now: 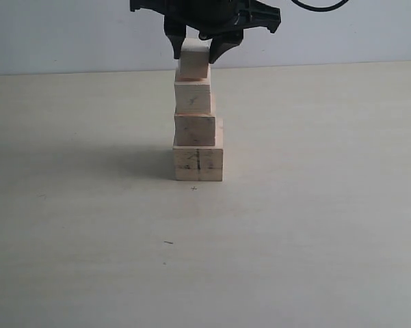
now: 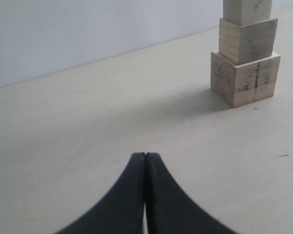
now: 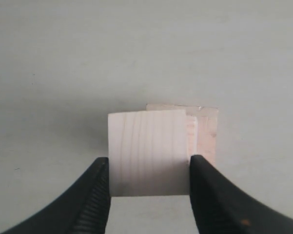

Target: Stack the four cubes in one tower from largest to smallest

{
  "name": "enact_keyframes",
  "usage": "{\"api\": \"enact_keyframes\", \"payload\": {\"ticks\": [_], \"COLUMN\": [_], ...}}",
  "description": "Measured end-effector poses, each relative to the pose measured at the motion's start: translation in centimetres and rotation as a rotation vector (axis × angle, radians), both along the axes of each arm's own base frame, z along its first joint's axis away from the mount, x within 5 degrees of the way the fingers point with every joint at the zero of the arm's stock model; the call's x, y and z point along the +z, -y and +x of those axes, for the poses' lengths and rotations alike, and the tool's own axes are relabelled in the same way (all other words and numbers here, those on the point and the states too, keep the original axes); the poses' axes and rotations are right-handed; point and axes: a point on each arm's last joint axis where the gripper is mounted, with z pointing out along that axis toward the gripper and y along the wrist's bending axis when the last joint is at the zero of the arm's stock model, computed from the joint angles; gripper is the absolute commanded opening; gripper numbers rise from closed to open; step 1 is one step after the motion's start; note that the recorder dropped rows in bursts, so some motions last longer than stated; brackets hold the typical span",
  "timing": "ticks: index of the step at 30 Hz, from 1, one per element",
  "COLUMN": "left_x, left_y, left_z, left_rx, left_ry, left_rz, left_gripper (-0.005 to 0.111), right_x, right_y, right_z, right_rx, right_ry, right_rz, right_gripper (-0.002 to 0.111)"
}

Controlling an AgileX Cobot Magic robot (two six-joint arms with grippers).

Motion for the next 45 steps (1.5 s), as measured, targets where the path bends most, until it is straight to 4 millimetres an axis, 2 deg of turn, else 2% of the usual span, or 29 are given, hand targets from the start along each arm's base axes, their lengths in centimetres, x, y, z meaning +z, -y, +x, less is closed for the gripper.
{"api": "enact_keyframes", "payload": {"ticks": [15, 21, 24, 45], "left_x": [0.0, 0.0, 0.0, 0.0], "left_y": [0.0, 0.0, 0.0, 0.0], "left_z": [0.0, 0.0, 0.0, 0.0], "left_rx": [0.0, 0.0, 0.0, 0.0], "left_ry": [0.0, 0.0, 0.0, 0.0], "left_rz": [0.0, 0.0, 0.0, 0.0], "left_gripper": [0.0, 0.0, 0.0, 0.0], "right_x": [-0.1, 0.0, 0.1, 0.0], "right_y": [0.2, -1.0, -0.9, -1.2], "right_z": [0.1, -0.5, -0.6, -0.7], "right_rx": [-0.023, -0.029, -0.053, -0.058], "right_ry": [0.005, 0.039, 0.058, 0.051], "right_rz": [-0.013, -0.058, -0.098, -0.066], "right_gripper": [0.024, 0.024, 0.024, 0.024]}}
